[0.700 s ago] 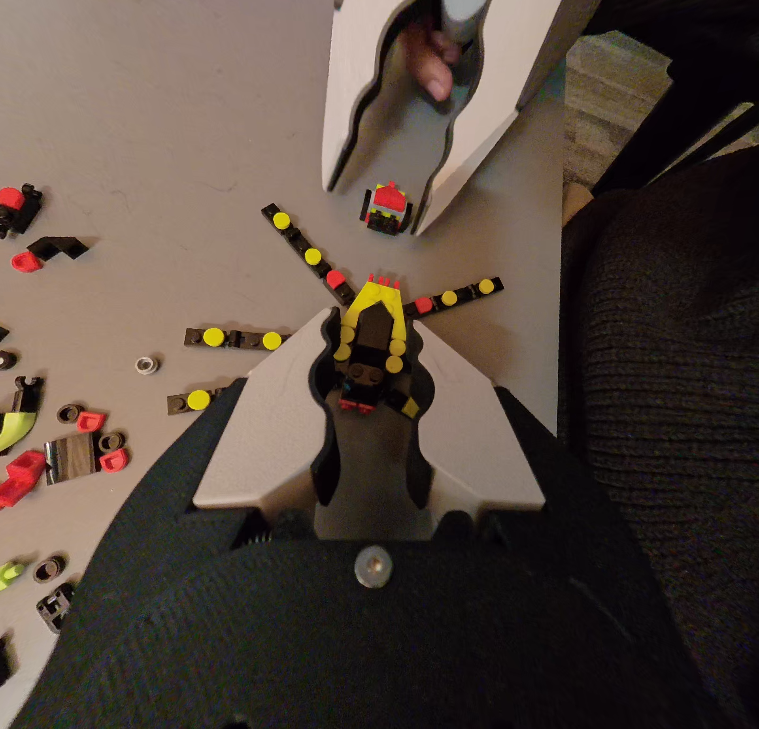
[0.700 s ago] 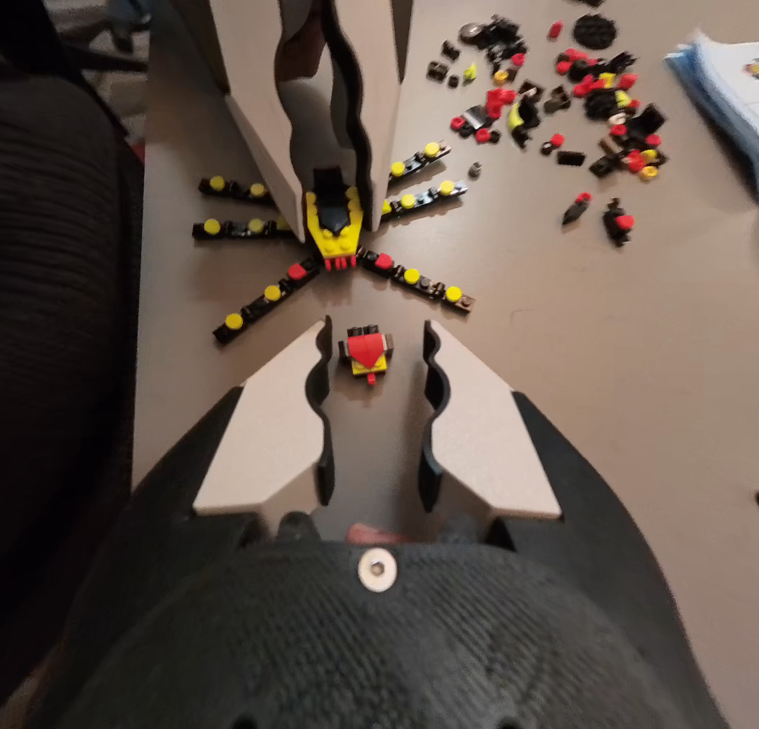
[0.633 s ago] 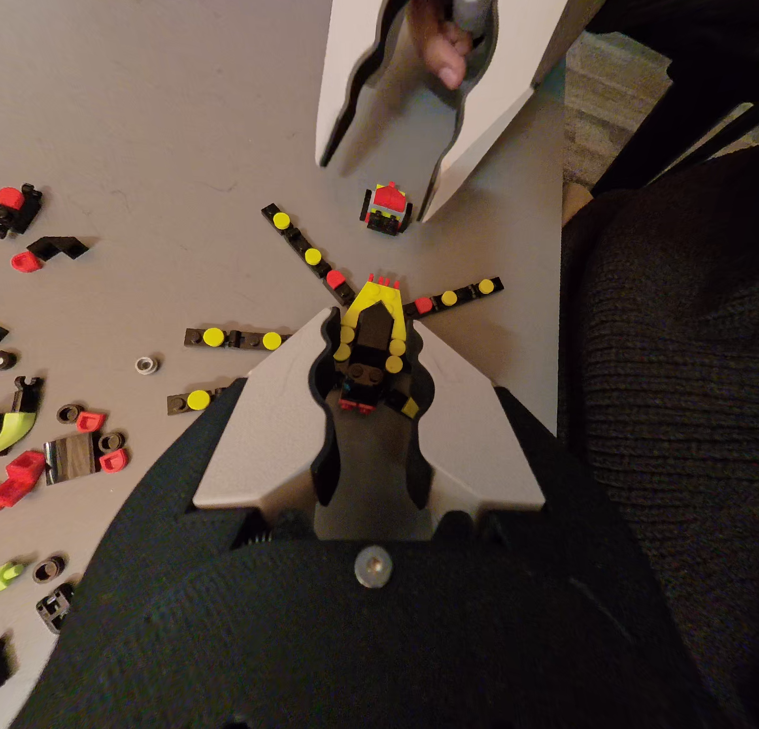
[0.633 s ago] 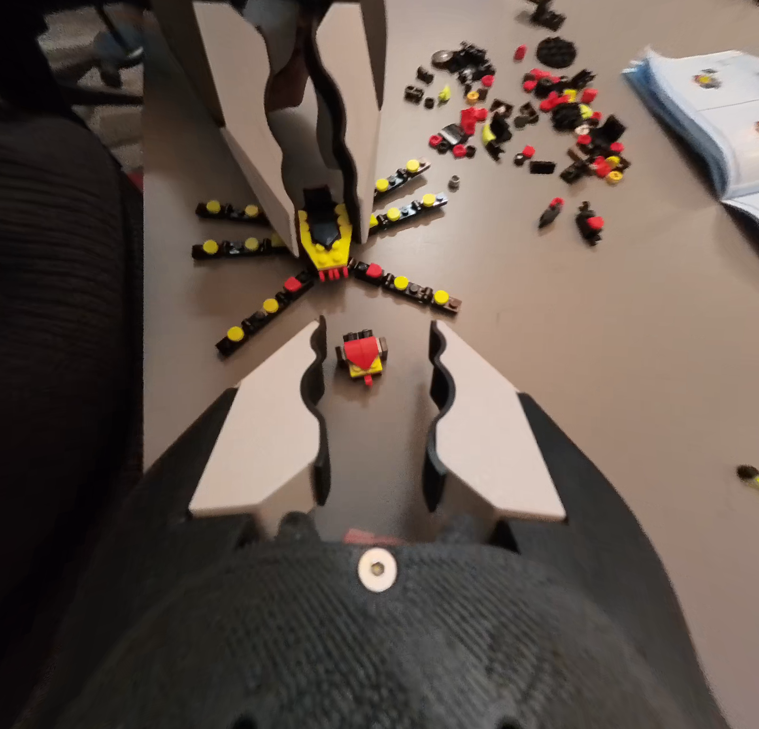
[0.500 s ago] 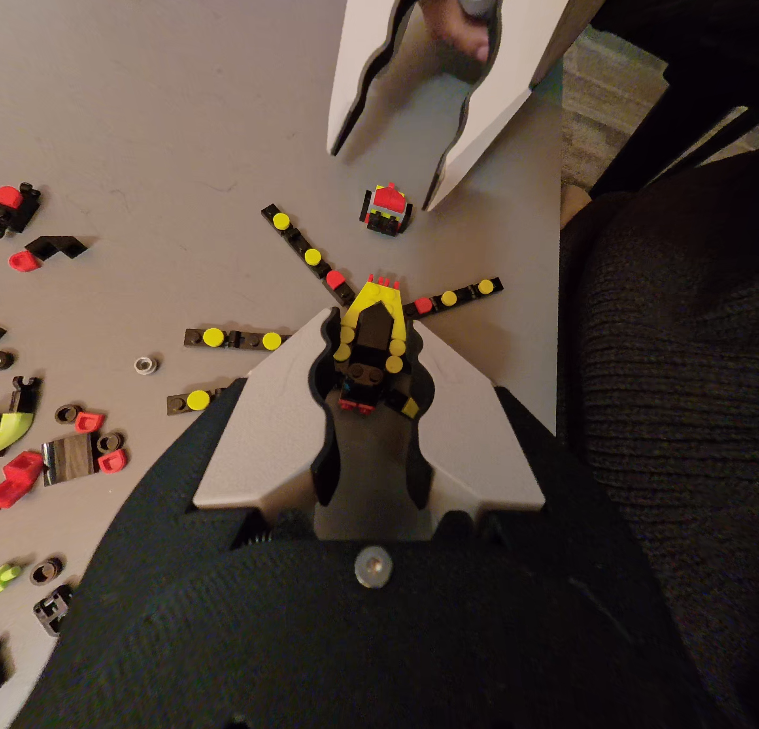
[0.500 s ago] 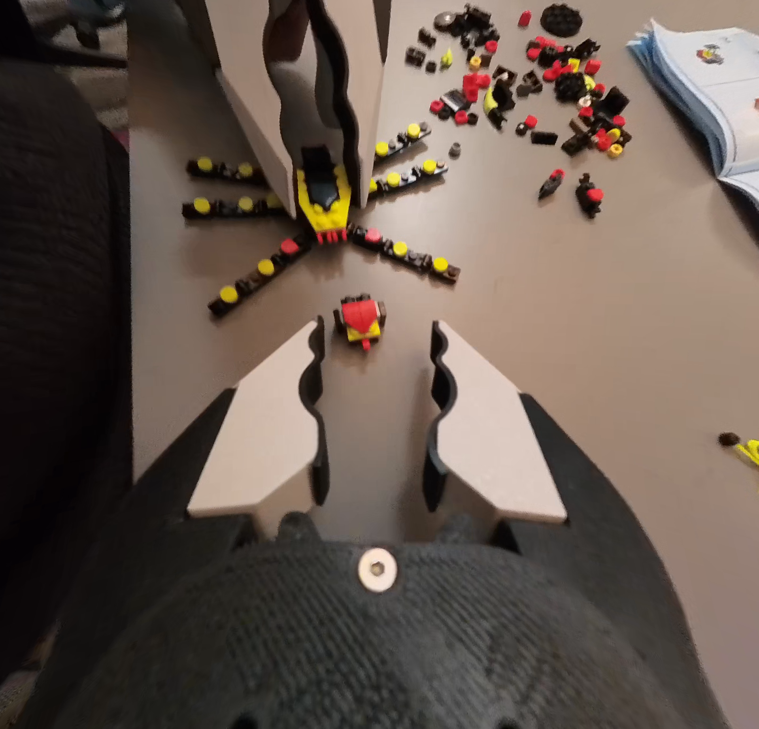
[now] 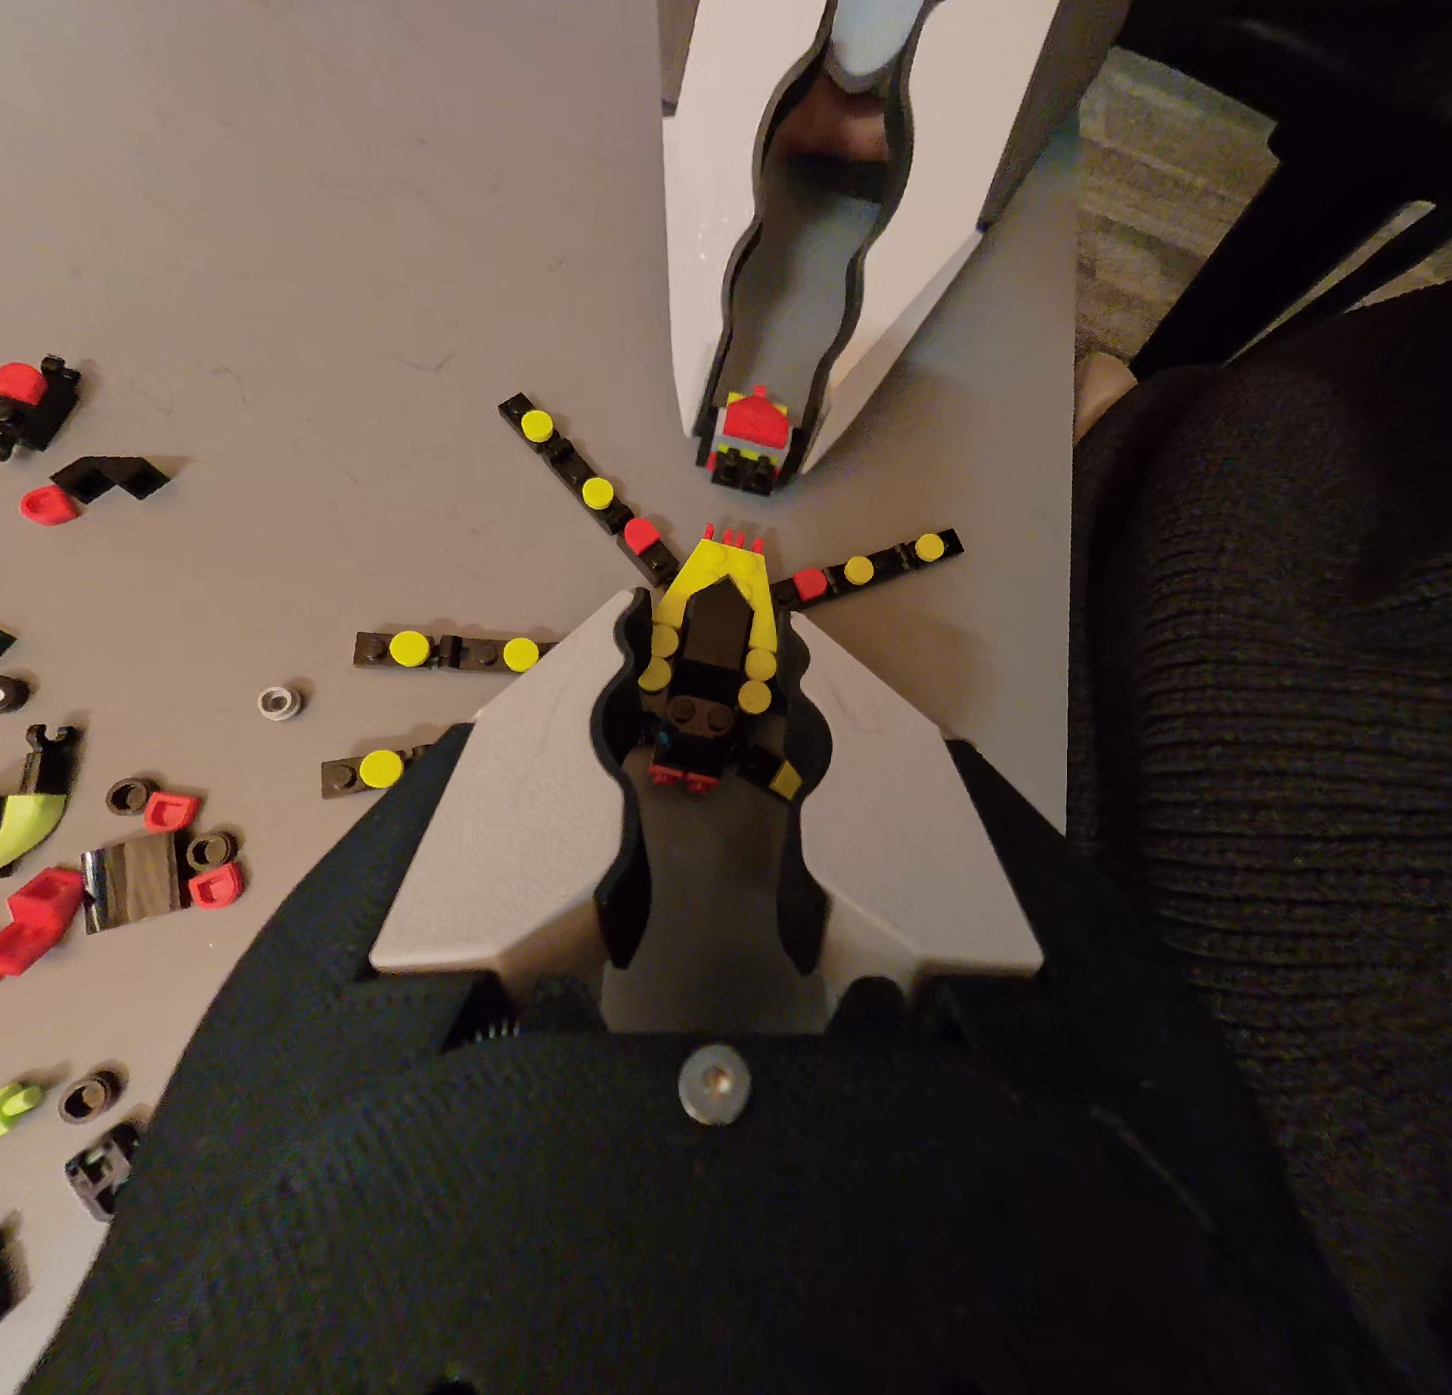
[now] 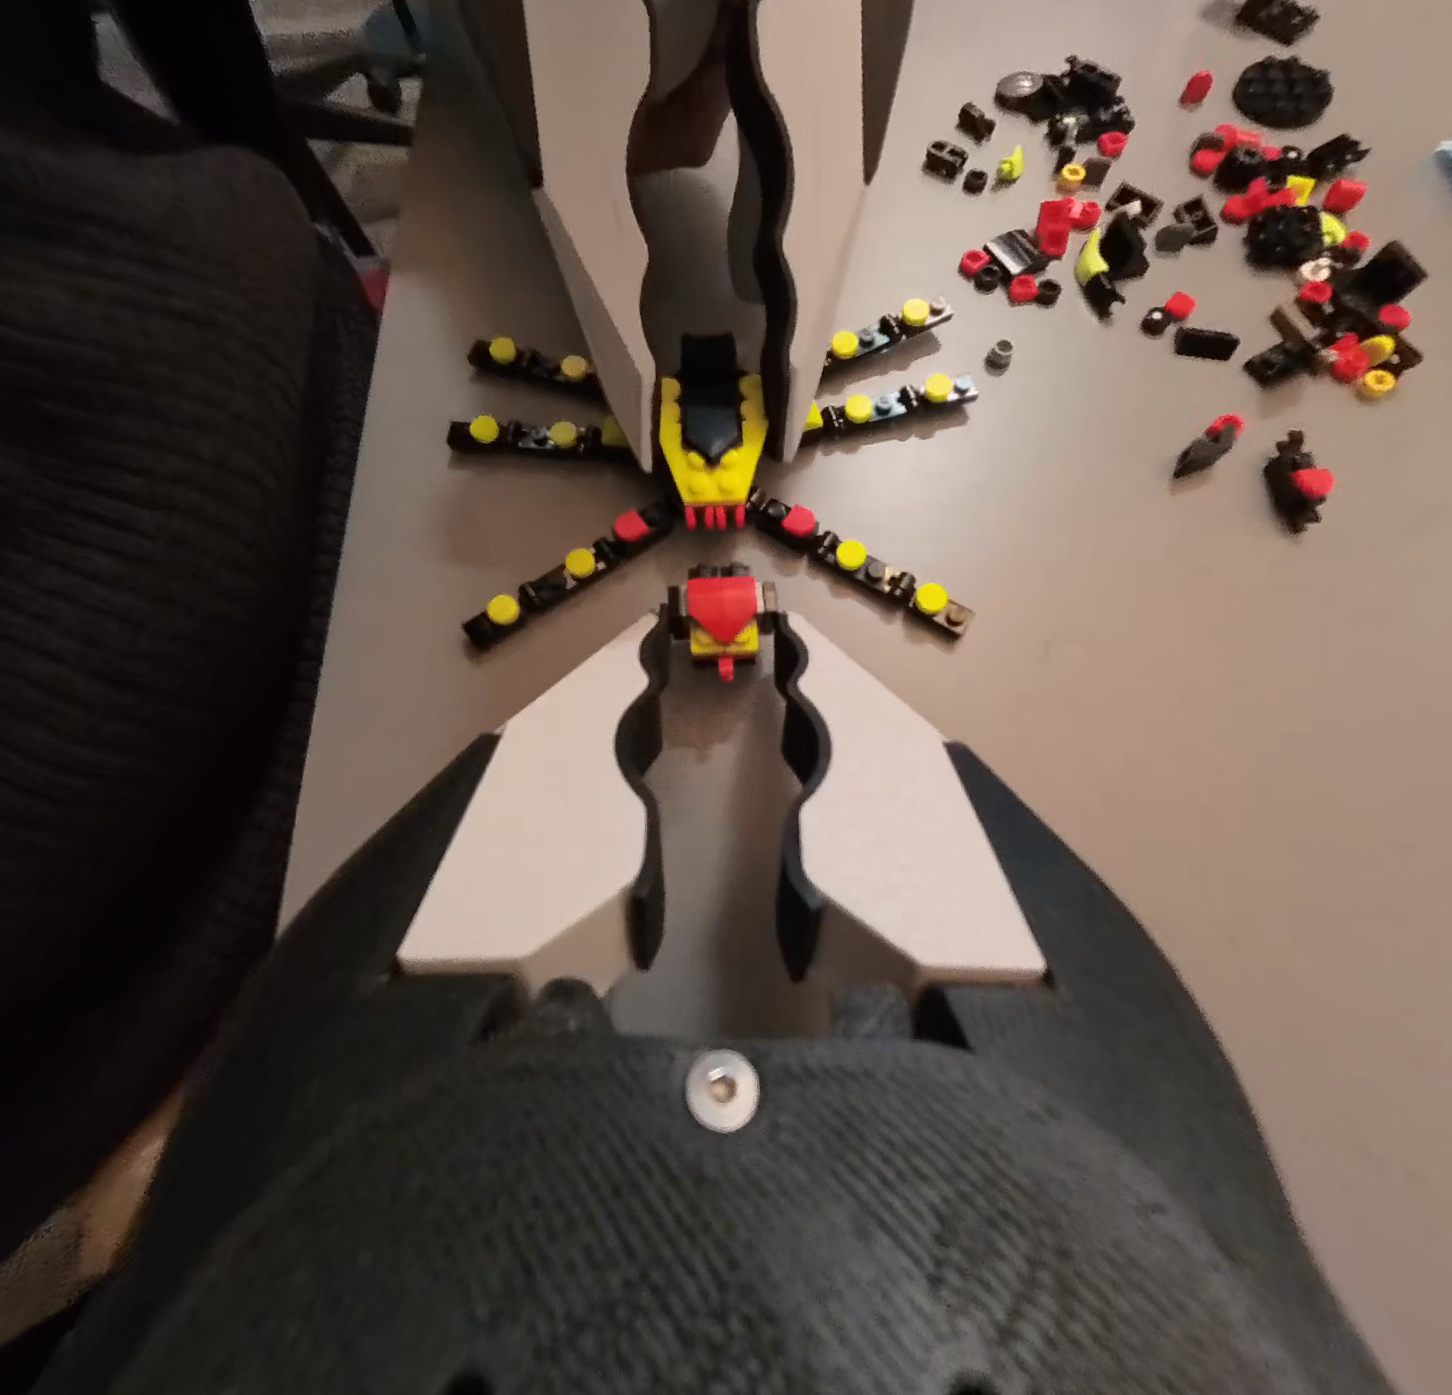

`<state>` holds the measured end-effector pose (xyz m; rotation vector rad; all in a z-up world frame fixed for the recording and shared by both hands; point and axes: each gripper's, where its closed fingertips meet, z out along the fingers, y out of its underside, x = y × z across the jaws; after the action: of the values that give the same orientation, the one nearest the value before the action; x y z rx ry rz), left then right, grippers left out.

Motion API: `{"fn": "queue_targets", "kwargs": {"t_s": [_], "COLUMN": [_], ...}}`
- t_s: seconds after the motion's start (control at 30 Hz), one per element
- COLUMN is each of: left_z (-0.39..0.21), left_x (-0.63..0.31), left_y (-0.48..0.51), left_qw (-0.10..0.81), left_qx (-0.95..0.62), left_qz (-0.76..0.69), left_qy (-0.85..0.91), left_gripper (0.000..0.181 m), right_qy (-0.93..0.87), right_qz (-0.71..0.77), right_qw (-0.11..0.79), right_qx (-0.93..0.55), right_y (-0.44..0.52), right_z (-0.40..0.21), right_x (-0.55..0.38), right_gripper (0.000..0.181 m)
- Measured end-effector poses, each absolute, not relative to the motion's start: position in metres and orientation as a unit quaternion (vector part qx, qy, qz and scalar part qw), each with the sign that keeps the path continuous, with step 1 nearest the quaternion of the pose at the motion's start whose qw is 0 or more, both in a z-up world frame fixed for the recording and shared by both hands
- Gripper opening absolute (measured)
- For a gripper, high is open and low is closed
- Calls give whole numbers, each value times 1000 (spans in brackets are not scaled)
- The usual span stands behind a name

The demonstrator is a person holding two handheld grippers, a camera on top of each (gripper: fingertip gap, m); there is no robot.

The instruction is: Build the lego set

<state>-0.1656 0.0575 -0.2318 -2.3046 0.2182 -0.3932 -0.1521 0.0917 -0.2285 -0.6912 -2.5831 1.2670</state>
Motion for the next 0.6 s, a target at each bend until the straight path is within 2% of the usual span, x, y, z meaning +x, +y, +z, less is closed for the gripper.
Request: {"fn": "queue_targets", "kwargs": {"t_s": [0.03, 0.6], "left_z": [-232, -232], "left_x": [-165, -165], "left_y": [58, 57], "left_qw": [387, 381], "left_qx": [-905, -908], "left_qz": [-152, -145], "left_qy": [88, 95], "left_gripper": [29, 29], "right_qy": [-873, -909], "right_qz": [416, 333], "right_qw": [95, 115], "right_qx": [-237, -223], "right_y": [91, 78], "right_z": [-231, -237], "right_x": [-154, -156], "right_gripper": [24, 24]}}
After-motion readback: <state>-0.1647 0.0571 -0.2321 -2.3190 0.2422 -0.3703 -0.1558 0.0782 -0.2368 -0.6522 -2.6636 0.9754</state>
